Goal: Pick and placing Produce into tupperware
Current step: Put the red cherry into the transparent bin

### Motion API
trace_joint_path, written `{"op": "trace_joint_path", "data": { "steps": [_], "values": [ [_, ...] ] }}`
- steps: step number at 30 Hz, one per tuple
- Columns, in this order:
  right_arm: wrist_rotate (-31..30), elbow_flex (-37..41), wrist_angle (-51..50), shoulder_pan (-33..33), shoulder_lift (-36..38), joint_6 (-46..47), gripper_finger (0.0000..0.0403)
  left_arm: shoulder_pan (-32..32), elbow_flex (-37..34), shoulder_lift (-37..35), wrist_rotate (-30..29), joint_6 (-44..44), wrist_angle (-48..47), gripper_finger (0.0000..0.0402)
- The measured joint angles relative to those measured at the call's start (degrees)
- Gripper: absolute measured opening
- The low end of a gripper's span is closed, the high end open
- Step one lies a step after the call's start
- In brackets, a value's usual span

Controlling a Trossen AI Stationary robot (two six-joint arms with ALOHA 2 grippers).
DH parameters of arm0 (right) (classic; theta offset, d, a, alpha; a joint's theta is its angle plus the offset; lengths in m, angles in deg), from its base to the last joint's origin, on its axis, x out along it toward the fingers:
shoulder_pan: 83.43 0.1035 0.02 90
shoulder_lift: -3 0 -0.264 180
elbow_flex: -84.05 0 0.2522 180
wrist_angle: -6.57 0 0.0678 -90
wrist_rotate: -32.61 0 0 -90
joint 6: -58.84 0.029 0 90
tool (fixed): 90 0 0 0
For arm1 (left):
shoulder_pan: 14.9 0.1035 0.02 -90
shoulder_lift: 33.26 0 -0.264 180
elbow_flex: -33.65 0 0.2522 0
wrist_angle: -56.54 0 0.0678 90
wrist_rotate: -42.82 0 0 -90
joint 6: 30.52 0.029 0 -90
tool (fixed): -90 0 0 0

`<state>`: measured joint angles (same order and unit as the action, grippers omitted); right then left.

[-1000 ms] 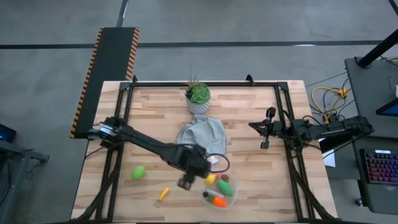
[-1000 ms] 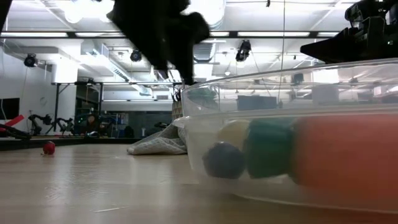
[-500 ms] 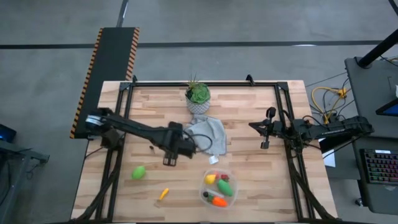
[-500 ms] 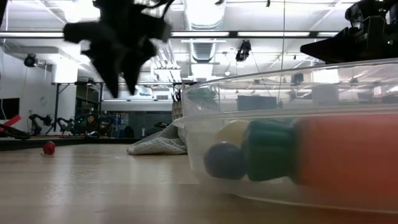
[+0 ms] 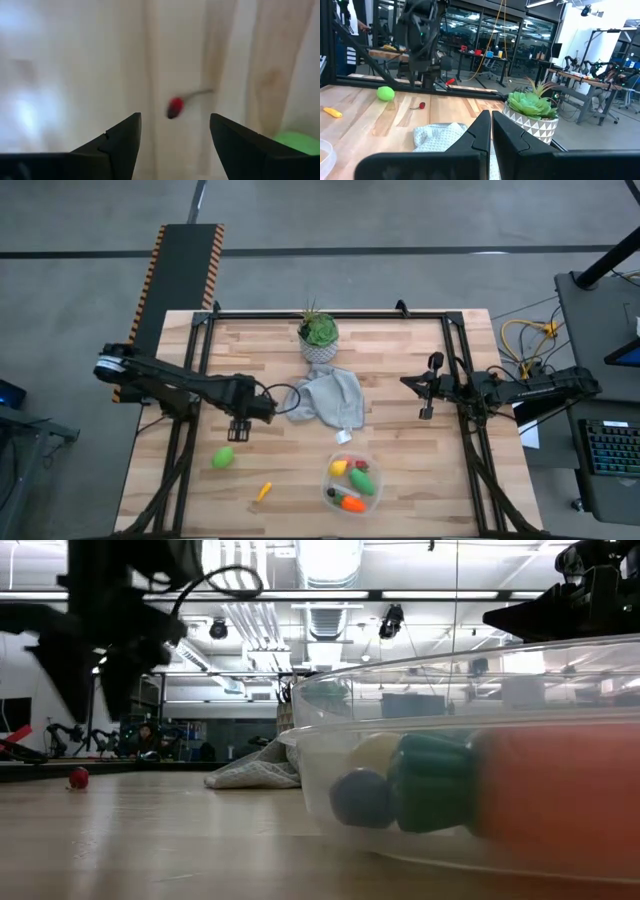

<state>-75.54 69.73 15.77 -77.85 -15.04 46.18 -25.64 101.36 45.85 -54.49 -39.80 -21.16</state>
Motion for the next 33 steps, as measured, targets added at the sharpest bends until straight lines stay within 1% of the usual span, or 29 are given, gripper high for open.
{"op": "trace_joint_path", "data": {
  "steps": [3, 5, 11, 21, 26, 33],
  "values": [
    [0.0, 0.0, 0.02, 0.0, 0.0, 0.0, 0.0009, 0.0, -2.74, 0.67, 3.95, -1.78, 0.97, 0.0219],
    [0.0, 0.0, 0.02, 0.0, 0.0, 0.0, 0.0009, 0.01, -3.76, 2.24, 4.8, -2.3, 0.94, 0.0219],
    [0.0, 0.0, 0.02, 0.0, 0.0, -0.25, 0.0009, 0.23, -4.18, 7.74, 1.28, 2.05, 1.01, 0.0219],
    [0.0, 0.0, 0.0, 0.0, -0.03, -0.16, 0.0009, 0.28, -3.92, 16.11, 0.72, 5.84, 2.06, 0.0218],
    [0.0, 0.0, 0.0, 0.0, -0.02, -0.2, 0.0009, 0.27, -3.14, 17.76, -0.07, 8.63, 2.08, 0.0218],
    [0.0, 0.0, -0.02, 0.0, -0.02, -0.24, 0.0009, 0.25, -3.08, 17.56, -1.56, 13.38, 3.81, 0.0218]
  ]
}}
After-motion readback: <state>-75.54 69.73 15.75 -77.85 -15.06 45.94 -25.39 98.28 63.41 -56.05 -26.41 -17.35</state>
